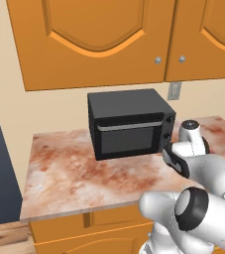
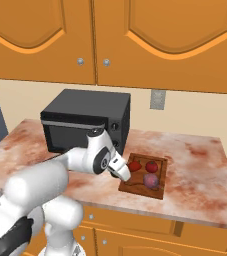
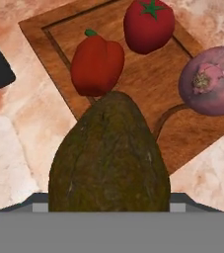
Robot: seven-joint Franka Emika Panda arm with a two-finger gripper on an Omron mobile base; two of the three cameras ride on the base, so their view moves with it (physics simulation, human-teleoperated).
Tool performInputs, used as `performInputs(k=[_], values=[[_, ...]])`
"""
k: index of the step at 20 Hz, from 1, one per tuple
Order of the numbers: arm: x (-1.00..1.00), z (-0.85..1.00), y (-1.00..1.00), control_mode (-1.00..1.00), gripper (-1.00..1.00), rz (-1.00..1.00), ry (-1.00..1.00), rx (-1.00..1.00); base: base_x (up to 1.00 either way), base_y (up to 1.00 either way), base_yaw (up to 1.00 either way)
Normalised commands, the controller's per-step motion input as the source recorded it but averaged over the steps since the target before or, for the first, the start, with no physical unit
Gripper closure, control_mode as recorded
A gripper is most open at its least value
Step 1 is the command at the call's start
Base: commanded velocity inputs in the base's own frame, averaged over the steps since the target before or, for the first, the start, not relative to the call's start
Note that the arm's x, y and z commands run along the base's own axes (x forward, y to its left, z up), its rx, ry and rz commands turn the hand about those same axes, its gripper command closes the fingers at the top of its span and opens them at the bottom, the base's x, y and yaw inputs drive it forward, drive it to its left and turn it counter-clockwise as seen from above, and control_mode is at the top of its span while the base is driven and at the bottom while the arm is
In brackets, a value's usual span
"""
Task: Place the avocado, onion, tomato, and bell pepper on the cutting board.
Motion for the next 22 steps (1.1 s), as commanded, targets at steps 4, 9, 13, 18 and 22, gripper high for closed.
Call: performInputs(k=[4, 9, 13, 18, 22], values=[[0.30, 0.00, -0.43, -1.00, 1.00, -0.06, 0.02, 0.01, 0.00, 0.00, 0.00], [0.22, -0.03, -0.31, -1.00, 1.00, -0.04, 0.05, 0.01, 0.00, 0.00, 0.00], [0.01, -0.19, -0.31, -1.00, 1.00, -0.02, 0.03, 0.02, 0.00, 0.00, 0.00], [0.02, -0.21, -0.19, -1.00, 1.00, -0.02, 0.03, 0.01, 0.00, 0.00, 0.00], [0.07, -0.19, -0.04, -1.00, 1.00, 0.00, 0.01, 0.00, 0.00, 0.00, 0.00]])
